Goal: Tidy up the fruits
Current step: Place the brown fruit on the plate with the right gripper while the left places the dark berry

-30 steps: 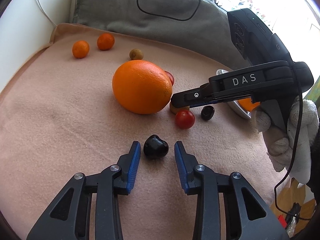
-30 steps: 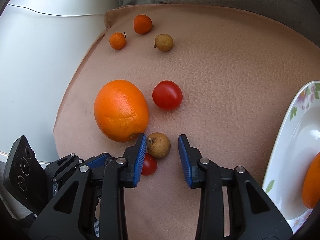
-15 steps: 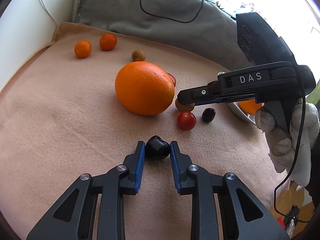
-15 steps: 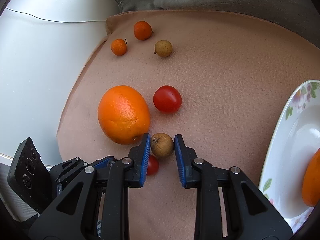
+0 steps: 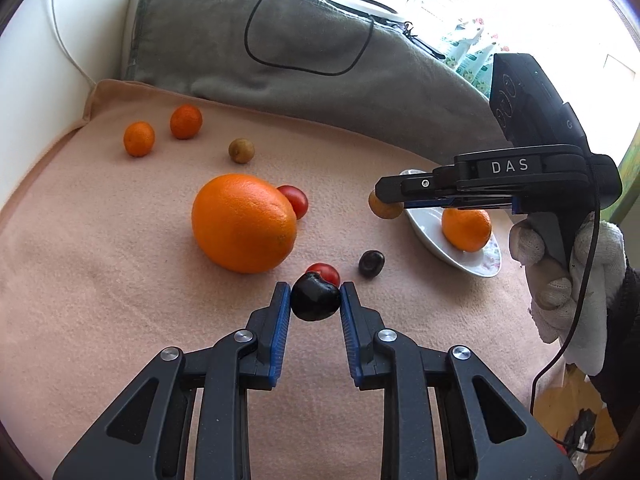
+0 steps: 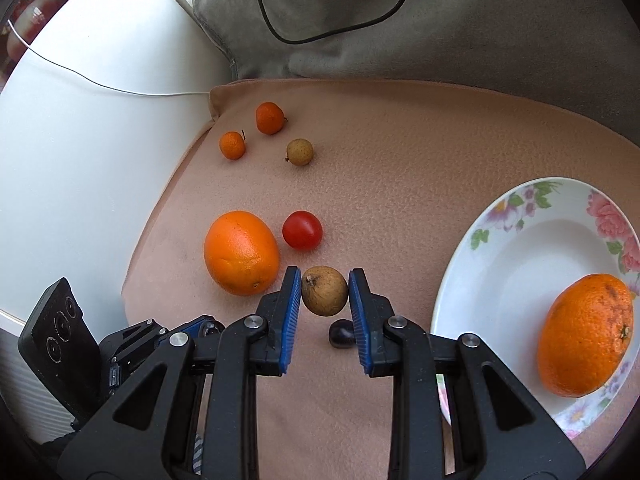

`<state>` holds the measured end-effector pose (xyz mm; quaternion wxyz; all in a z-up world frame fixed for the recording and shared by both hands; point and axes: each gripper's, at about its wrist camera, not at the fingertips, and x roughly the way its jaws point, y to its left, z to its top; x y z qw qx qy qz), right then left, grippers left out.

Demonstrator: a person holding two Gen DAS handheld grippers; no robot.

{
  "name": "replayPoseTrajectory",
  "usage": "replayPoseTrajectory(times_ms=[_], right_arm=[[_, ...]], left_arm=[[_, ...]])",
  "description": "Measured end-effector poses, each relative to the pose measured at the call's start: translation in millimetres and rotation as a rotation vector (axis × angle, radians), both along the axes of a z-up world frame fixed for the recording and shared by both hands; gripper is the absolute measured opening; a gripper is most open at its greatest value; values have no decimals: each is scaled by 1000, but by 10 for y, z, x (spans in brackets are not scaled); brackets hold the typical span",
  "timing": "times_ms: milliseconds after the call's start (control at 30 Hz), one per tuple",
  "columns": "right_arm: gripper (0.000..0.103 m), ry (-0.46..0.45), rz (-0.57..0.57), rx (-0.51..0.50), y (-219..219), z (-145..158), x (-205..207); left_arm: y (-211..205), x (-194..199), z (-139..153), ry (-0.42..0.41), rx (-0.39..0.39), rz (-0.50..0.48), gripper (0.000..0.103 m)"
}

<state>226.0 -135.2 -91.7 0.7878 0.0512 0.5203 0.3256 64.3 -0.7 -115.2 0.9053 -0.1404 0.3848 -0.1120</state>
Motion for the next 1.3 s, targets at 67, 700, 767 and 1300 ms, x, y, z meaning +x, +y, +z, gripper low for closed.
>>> replayPoseTrajectory(times_ms=[67, 700, 767, 1300], right_arm=[[26, -19, -18, -3, -115, 59, 8], [26, -75, -158, -42, -864, 178, 188], [26, -72, -164, -41, -895, 166, 208], [26, -56, -179, -38, -1003, 99, 349]], left_arm=[[-77, 32, 44, -12, -5, -22, 23], [-959, 434, 246, -66, -6, -210, 24], [-1036, 475, 245, -66, -3, -224, 24], [-1363, 620, 200, -46, 19, -279, 24]])
